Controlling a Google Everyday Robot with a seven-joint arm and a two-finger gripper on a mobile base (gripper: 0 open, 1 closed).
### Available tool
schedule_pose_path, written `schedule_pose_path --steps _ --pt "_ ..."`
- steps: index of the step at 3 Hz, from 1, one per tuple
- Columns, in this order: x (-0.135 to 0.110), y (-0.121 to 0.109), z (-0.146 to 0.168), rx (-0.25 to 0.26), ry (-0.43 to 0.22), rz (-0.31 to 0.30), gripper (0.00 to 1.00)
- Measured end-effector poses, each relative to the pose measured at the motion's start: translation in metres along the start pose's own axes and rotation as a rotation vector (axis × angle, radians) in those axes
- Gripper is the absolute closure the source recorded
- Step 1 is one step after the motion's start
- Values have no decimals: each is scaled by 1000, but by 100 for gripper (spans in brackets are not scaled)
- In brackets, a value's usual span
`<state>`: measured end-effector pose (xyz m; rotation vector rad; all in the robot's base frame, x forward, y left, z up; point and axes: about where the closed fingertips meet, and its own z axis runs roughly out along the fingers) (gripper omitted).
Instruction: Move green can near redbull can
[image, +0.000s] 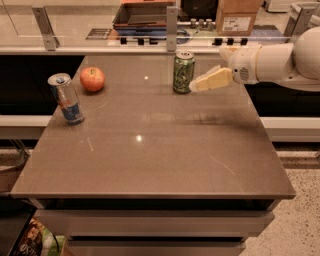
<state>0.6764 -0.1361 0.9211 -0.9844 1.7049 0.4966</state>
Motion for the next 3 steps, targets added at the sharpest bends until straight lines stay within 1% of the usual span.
schedule_pose_path --steps 1,2,3 --pt "10 0 21 -7 -33 33 0" --pt "12 -3 38 -11 -59 48 0" --pt "10 -8 54 -22 -84 52 0"
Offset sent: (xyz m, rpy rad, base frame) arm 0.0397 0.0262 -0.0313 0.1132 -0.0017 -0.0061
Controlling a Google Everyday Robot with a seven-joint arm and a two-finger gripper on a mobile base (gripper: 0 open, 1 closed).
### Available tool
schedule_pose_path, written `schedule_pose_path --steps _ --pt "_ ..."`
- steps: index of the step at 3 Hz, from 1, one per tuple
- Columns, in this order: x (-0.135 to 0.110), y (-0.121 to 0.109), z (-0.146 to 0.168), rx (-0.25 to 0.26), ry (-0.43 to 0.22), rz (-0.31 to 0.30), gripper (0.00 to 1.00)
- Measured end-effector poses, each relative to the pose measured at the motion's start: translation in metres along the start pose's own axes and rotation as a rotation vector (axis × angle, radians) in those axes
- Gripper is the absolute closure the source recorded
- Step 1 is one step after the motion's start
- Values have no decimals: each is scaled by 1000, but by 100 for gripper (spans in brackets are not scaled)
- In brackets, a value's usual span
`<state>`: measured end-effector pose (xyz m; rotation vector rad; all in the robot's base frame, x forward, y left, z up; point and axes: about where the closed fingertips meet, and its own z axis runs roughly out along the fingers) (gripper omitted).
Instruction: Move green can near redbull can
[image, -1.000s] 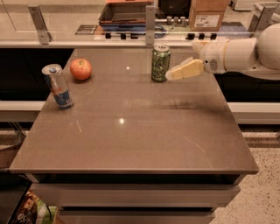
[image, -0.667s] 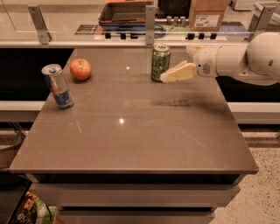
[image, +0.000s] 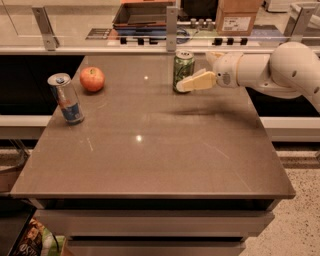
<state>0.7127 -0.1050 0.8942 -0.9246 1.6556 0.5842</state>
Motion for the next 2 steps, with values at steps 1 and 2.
schedule_pose_path --steps 1,2 --pt "-3 -3 12 -14 -20 2 0" --pt "-5 -5 23 -29 -43 5 0"
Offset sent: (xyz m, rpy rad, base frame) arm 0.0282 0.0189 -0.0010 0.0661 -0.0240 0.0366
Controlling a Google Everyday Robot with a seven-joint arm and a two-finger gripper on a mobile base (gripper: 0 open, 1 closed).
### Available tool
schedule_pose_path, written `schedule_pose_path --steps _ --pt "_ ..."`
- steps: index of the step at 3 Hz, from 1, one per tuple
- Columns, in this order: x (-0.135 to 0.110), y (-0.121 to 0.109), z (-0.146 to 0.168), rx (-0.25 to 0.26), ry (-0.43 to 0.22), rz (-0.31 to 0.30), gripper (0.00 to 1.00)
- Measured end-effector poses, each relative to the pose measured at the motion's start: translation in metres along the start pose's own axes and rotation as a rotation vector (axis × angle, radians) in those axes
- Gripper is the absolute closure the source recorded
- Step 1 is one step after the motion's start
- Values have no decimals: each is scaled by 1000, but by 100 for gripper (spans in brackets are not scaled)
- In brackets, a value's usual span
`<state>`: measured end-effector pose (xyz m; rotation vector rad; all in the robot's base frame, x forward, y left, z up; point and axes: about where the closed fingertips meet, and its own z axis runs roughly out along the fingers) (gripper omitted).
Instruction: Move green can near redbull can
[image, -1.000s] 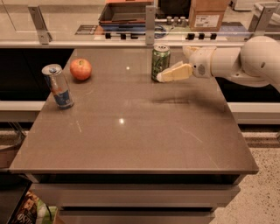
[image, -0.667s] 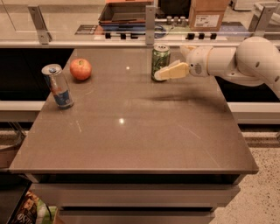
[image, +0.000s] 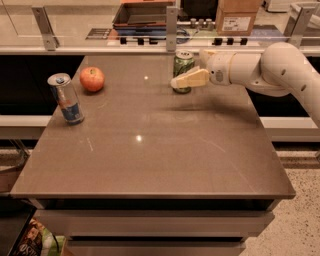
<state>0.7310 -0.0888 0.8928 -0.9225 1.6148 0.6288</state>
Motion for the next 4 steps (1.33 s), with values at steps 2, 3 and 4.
schedule_pose_path --steps 2,3,4 --pt "0 1 11 -20 -14 8 20" --pt "0 2 14 -25 -14 8 41" --pt "0 4 16 -29 -14 8 64"
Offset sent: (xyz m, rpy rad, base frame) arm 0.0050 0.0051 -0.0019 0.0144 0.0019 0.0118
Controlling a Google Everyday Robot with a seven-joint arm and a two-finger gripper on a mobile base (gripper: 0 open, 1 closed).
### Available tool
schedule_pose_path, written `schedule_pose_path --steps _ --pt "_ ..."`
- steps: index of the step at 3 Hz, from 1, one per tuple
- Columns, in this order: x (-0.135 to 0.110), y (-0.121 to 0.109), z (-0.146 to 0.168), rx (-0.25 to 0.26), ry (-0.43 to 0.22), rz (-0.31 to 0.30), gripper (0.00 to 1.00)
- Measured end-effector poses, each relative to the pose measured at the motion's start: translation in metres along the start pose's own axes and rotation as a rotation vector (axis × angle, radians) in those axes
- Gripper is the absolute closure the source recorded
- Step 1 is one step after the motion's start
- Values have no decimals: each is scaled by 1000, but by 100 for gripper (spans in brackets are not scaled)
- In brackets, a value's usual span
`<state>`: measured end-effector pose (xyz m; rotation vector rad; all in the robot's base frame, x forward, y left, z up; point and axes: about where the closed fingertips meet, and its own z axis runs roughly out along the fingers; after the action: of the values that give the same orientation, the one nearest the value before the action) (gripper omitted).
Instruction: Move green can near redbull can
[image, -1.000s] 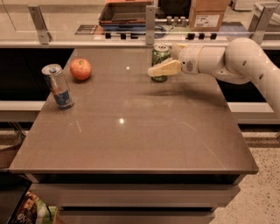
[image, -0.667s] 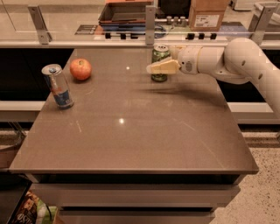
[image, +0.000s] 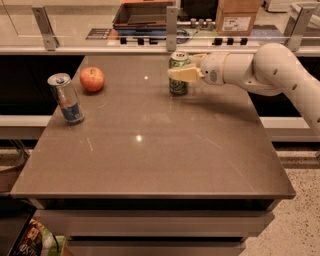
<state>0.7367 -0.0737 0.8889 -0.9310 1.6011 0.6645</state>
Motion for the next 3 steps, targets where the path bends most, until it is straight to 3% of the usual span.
schedule_pose_path --steps 1,2,3 --pt "0 2 3 -5 0 0 88" --pt "0 3 5 -9 0 0 100" --pt "0 3 5 -9 0 0 100"
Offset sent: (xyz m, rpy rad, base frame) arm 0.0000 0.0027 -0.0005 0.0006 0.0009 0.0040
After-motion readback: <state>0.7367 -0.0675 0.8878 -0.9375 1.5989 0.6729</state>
